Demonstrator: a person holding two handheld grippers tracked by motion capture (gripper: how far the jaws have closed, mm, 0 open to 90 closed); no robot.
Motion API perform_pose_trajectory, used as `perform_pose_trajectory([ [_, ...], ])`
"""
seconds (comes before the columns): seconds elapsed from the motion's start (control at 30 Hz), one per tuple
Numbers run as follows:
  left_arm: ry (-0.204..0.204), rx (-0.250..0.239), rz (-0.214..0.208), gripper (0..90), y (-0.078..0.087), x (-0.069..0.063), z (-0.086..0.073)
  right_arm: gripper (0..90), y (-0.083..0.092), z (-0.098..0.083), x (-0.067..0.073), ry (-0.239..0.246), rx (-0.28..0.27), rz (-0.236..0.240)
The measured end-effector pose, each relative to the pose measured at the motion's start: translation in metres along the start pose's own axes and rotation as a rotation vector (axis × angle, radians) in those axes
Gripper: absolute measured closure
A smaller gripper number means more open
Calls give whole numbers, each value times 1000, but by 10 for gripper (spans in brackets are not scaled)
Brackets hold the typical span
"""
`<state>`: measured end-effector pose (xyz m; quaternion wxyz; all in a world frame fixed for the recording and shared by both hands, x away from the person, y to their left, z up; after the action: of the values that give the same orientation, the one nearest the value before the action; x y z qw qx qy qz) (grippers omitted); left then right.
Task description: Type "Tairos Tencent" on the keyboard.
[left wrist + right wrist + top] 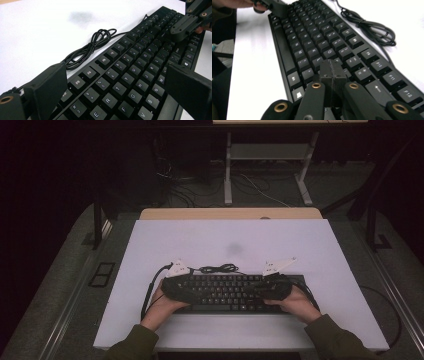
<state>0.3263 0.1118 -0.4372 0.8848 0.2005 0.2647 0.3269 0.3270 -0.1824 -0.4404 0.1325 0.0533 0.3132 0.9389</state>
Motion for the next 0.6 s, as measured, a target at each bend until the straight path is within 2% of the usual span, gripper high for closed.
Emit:
perform_pose_trajectory([
  [0.17, 0, 0, 1, 44, 0, 0, 0, 894, -1, -3, 2, 13, 32, 16],
  [0.6, 2, 7, 3, 47, -1, 0, -1, 894, 0, -8, 6, 68, 78, 17],
])
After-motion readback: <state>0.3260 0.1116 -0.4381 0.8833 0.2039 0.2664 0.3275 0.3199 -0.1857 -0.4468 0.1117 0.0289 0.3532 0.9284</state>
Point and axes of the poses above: each handheld gripper's, and its own axes: y roughly backward along the jaws, z roughly out of its top, x roughly to its left, the point moved 2 cm from there along -y, roughly forward along the jaws, and after that the axes turned 15 degrees about y, right-handed, at the moved point
